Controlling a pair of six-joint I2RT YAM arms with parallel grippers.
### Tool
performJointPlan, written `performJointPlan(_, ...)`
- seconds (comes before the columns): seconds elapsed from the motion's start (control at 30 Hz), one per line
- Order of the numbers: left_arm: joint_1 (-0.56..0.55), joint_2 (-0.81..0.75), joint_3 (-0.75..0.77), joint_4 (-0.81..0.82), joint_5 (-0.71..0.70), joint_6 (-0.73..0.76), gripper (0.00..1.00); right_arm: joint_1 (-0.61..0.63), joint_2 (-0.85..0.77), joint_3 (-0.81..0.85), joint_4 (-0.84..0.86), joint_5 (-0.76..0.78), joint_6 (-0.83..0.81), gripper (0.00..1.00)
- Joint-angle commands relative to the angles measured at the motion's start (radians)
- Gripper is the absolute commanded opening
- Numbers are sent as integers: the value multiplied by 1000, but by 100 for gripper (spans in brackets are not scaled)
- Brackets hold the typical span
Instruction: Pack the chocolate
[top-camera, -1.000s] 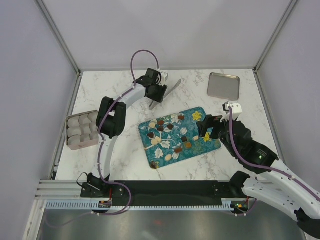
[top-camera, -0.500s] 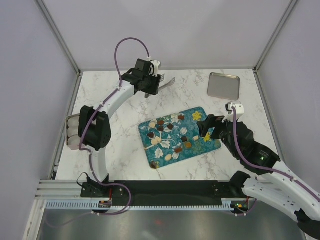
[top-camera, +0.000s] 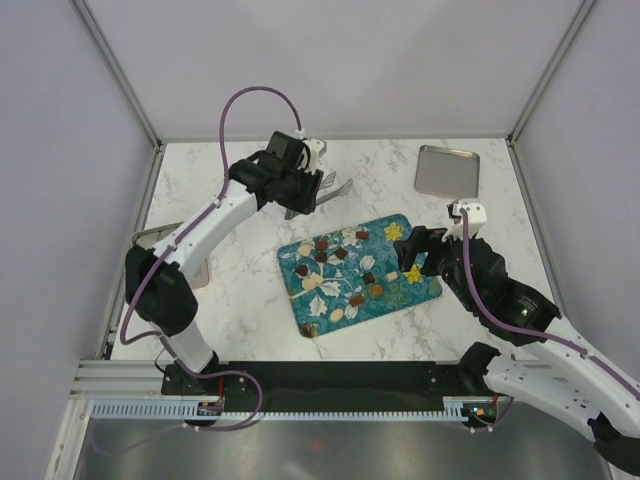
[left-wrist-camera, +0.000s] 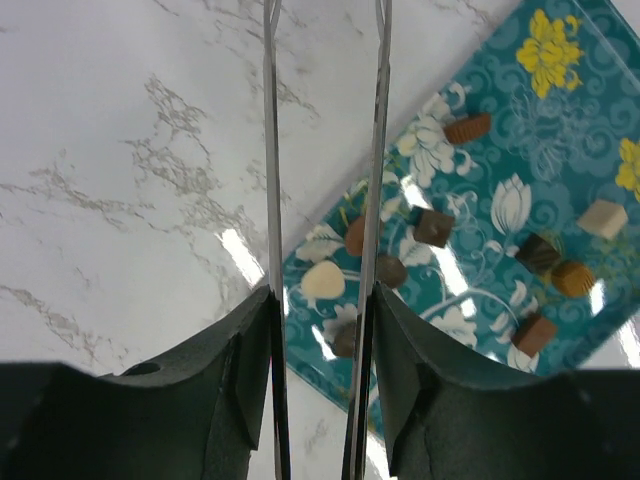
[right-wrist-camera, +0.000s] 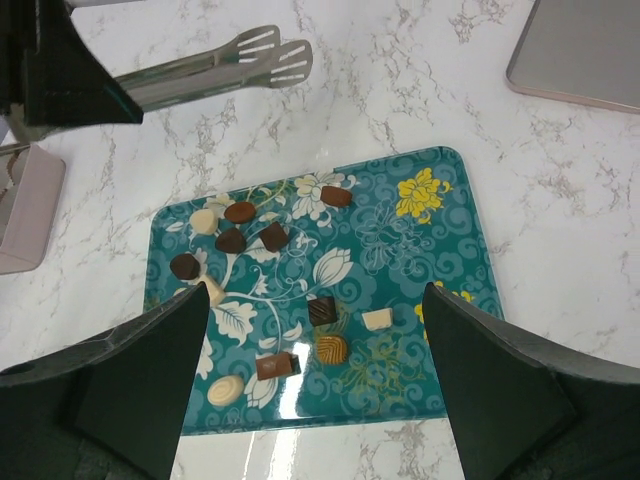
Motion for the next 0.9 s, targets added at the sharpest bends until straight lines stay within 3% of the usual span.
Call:
performJointPlan(0.0,-105,-147,-71,-57,-28,-31,49,3,-9,58,-20,38,-27,96)
performJointPlan(0.2,-291,-253,-200,-74,-36,-76,49,3,-41,73,-55,139,-35,96)
performJointPlan(0.5,-444,-273,-268,-74,-22,-96,49,3,-89,135,-118,211,11,95)
performJointPlan(0.87,-519,-218,-282,-74,-22,-96,49,3,-155,141,-187,220,62,94)
